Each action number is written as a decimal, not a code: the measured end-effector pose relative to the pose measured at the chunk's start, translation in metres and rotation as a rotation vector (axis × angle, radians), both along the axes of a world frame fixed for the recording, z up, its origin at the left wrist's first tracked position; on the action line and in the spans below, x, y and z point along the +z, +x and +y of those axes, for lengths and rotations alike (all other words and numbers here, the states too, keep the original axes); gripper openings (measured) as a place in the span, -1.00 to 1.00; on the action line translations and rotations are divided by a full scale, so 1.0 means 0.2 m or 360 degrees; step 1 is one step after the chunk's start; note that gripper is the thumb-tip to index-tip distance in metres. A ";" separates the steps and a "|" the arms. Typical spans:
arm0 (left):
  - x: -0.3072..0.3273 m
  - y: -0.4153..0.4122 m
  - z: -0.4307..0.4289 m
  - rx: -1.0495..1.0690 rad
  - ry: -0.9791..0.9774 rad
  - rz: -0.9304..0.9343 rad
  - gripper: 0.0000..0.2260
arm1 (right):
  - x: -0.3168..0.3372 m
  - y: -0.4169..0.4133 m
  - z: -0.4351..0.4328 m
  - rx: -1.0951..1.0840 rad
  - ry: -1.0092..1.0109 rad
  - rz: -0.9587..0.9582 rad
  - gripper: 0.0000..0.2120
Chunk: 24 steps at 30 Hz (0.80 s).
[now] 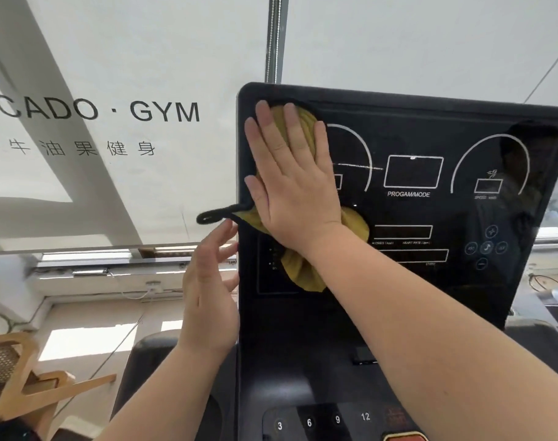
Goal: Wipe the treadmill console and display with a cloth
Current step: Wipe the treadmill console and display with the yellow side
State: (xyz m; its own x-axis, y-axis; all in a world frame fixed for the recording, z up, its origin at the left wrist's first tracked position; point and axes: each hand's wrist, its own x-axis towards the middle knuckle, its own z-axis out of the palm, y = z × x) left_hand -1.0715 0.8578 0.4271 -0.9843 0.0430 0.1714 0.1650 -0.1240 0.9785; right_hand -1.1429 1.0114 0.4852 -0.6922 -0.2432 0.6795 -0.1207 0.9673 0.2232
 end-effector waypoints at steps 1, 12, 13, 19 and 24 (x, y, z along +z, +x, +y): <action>-0.01 0.00 0.00 0.0028 0.0040 -0.0009 -0.14 | -0.05 0.04 0.01 0.0083 0.0136 -0.0072 -0.39; 0.04 -0.02 -0.02 -0.0062 -0.0049 -0.0141 -0.40 | 0.02 0.14 0.52 -0.0305 -0.0297 -0.0007 -0.33; 0.05 -0.02 -0.02 -0.0052 0.0012 -0.0199 -0.40 | 0.07 0.11 0.47 -0.0347 -0.0445 0.0024 -0.33; 0.05 -0.03 -0.03 -0.0003 0.0088 -0.0301 -0.38 | -0.08 0.11 0.13 -0.0265 -0.0296 -0.0040 -0.32; 0.03 -0.04 -0.01 0.0058 0.0004 -0.0217 -0.44 | -0.44 0.30 0.12 -0.0052 0.0057 -0.0204 -0.29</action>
